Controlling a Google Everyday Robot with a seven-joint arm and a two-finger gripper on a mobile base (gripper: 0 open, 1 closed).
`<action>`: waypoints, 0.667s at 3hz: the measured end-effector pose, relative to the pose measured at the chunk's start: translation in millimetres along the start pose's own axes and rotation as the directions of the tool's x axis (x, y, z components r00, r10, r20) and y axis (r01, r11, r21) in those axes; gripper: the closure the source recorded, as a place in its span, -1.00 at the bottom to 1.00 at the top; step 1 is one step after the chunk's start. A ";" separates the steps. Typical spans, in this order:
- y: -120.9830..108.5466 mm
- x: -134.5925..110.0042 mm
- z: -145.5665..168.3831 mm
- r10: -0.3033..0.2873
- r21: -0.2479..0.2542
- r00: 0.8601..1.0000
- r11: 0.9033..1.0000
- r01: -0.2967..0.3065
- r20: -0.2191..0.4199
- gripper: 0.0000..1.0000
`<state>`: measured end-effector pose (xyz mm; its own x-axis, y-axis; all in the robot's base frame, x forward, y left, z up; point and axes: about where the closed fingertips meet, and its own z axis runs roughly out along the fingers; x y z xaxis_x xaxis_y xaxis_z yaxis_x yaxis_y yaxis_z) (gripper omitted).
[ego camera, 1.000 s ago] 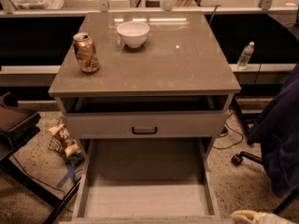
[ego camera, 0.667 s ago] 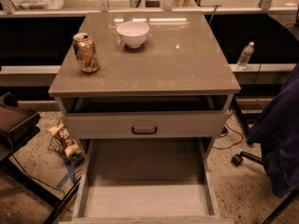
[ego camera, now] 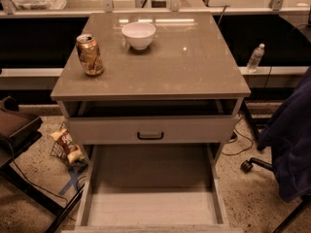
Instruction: Close middle drawer
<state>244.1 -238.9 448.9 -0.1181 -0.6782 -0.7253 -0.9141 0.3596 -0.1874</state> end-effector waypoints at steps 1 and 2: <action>-3.2 3.6 17.0 0.006 -0.015 1.000 1.000 -0.006 0.021 1.00; -21.4 3.6 50.0 -0.004 -0.039 0.998 0.999 0.006 0.065 1.00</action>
Offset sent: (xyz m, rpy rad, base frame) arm 0.0796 0.0375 -0.0529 0.1050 -0.0147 0.0845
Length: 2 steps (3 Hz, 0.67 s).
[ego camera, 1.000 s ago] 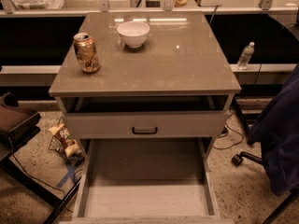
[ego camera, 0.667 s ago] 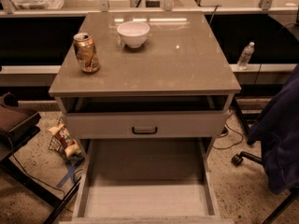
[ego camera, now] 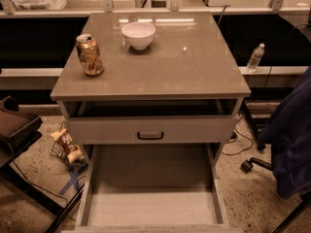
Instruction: Close middle drawer
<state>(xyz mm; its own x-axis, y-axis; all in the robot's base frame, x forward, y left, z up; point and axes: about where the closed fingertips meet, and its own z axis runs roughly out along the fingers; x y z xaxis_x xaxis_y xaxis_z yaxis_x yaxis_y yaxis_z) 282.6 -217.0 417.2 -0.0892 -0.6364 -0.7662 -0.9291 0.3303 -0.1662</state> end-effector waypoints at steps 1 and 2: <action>-27.7 -5.9 20.9 -0.034 -0.003 0.999 0.999 0.034 0.026 1.00; -27.7 -5.9 20.8 -0.034 -0.003 0.999 0.999 0.034 0.026 1.00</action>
Offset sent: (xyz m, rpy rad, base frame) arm 0.1079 0.0124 0.0021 -0.0369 -0.0943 0.0617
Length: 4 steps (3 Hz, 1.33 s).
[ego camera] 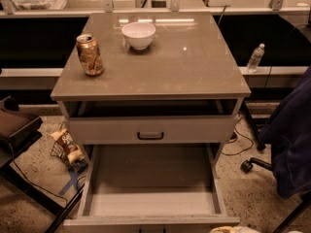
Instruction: Close middle drawer
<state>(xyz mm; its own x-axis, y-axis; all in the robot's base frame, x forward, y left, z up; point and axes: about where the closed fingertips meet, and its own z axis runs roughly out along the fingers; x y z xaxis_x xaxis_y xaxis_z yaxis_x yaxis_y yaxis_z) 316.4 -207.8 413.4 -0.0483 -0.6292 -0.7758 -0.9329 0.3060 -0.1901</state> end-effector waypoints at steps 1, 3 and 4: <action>-36.6 -2.2 17.8 -0.024 0.008 1.000 1.000 0.024 0.000 1.00; -69.8 -3.4 36.1 -0.035 0.020 0.999 0.999 0.034 0.005 1.00; -108.1 -5.3 59.3 -0.041 0.032 0.999 0.999 0.041 0.011 1.00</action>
Offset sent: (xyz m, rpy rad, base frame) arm 0.1727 0.0089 -0.0222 -0.0061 -0.0754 0.0157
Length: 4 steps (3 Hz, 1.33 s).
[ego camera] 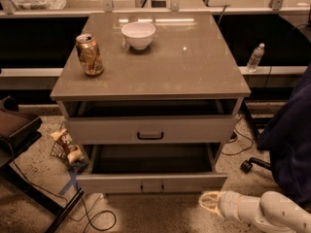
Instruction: Close middle drawer
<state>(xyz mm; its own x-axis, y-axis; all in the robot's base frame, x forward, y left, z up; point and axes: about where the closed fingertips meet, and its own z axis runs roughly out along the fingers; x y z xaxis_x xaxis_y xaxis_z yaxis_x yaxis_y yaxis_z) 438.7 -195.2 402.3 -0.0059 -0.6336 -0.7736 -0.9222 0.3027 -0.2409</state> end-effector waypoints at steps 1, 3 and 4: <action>-0.2 -0.9 1.2 -0.001 -0.002 1.000 1.000 0.001 0.001 1.00; -55.7 -27.0 27.0 -0.046 0.011 0.999 0.999 0.046 0.018 1.00; -71.5 -28.4 32.8 -0.046 0.016 0.999 0.999 0.046 0.016 1.00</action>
Offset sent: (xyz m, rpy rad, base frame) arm 0.0737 0.0258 0.0288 -0.0097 -0.0747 0.0395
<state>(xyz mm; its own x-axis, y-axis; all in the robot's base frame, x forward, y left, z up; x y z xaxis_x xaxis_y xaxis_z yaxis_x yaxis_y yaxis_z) 517.5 -175.5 422.3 0.0427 -0.6357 -0.7708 -0.9151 0.2848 -0.2856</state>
